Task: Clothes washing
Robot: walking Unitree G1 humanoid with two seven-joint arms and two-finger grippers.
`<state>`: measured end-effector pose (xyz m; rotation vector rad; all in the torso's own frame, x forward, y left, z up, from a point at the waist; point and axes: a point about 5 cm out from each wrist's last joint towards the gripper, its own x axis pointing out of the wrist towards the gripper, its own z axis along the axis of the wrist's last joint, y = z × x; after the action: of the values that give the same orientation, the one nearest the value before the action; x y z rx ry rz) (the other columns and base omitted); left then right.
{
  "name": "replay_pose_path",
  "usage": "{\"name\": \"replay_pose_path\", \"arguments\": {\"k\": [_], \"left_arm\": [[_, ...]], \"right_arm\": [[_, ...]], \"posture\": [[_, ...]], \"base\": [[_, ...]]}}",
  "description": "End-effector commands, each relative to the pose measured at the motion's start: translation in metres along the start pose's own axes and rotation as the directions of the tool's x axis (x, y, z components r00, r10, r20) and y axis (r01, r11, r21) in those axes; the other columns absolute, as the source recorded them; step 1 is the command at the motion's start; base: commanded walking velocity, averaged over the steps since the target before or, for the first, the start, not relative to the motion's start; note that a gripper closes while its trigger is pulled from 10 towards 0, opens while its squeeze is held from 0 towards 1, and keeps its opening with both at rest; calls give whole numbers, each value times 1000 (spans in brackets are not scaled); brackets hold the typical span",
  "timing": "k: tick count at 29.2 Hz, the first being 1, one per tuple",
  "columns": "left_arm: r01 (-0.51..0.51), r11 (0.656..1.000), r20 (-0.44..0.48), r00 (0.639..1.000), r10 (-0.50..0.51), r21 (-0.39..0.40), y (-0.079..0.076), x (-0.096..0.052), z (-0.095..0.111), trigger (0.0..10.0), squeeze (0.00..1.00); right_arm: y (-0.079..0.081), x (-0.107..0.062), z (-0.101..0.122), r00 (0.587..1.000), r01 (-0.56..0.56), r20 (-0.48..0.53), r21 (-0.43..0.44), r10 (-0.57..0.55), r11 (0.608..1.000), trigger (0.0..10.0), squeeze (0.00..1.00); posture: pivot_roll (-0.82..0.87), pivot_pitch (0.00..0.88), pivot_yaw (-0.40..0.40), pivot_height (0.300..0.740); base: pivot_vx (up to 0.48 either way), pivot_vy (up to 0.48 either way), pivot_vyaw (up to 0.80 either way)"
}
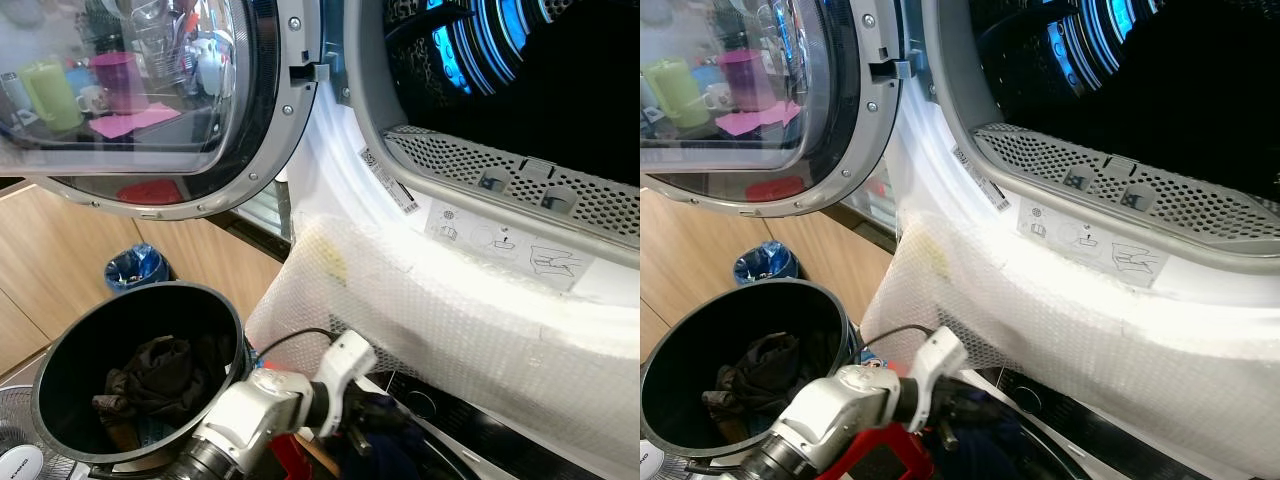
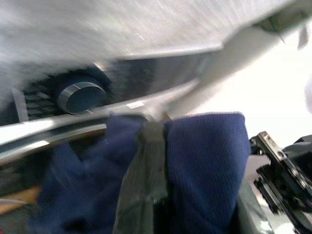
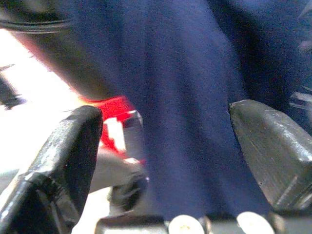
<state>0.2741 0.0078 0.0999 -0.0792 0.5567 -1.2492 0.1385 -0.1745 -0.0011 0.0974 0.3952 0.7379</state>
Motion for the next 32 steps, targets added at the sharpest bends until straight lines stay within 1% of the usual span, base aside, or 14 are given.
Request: {"name": "replay_pose_path", "arguments": {"k": [1,2,3,6,9,10,13,17,18,20,24,25,27,32], "left_arm": [[11,999,-19,1000,-10,31,-2,6,0,0,0],[19,999,-20,1000,-19,30,-3,7,0,0,0],[25,999,-18,1000,-24,31,-4,9,1,0,0],[34,999,-9,999,-34,33,-7,14,3,0,0],[43,999,5,999,-43,29,-8,17,6,0,0],[45,999,7,999,-45,29,-9,18,6,0,0],[43,999,11,999,-44,25,-10,19,8,0,0],[37,999,26,999,-38,16,-11,22,12,0,0],[32,999,30,999,-32,11,-12,23,14,0,0],[32,999,35,999,-33,9,-13,25,16,0,0],[34,999,40,999,-34,8,-13,27,18,0,0],[31,999,40,999,-32,6,-14,29,18,0,0],[30,1000,42,999,-29,0,-15,30,19,0,0],[27,999,53,998,-26,-30,-16,32,22,0,0]], "right_arm": [[2,1,3,1000,-9,-13,-10,9,1000,10000,1000],[2,2,3,1000,4,-15,-21,-4,1000,10000,792],[1,4,5,1000,13,-12,-19,-14,1000,10000,0],[3,8,12,1000,23,13,-12,-23,1000,10000,0],[10,13,16,1000,-3,8,-6,3,1000,10000,0],[11,18,18,1000,12,16,-9,-12,1000,10000,0],[12,24,22,999,29,42,-6,-28,1000,10000,0],[24,30,24,999,-26,39,26,25,999,10000,0],[22,35,23,1000,5,29,25,-6,1000,10000,0],[21,40,23,999,29,28,32,-30,999,10000,0],[20,46,25,997,58,42,29,-60,998,10000,0],[20,52,25,995,82,48,41,-84,996,10000,0],[20,57,26,992,105,61,41,-107,994,10000,0],[19,64,28,984,156,80,52,-160,986,10000,0]], "posture": [[62,107,51,740],[62,107,51,740],[62,107,51,740],[51,112,52,740],[47,115,57,740],[43,113,57,740],[42,113,59,740],[36,108,66,740],[32,103,70,740],[32,98,73,740],[32,93,73,740],[30,90,78,740],[29,85,80,740],[27,83,84,740]], "base": [[0,0,0],[0,0,0],[0,0,0],[0,0,0],[0,0,0],[0,0,0],[0,0,0],[0,0,0],[0,0,0],[0,0,0],[0,0,0],[0,0,0],[0,0,0],[0,0,0]]}}
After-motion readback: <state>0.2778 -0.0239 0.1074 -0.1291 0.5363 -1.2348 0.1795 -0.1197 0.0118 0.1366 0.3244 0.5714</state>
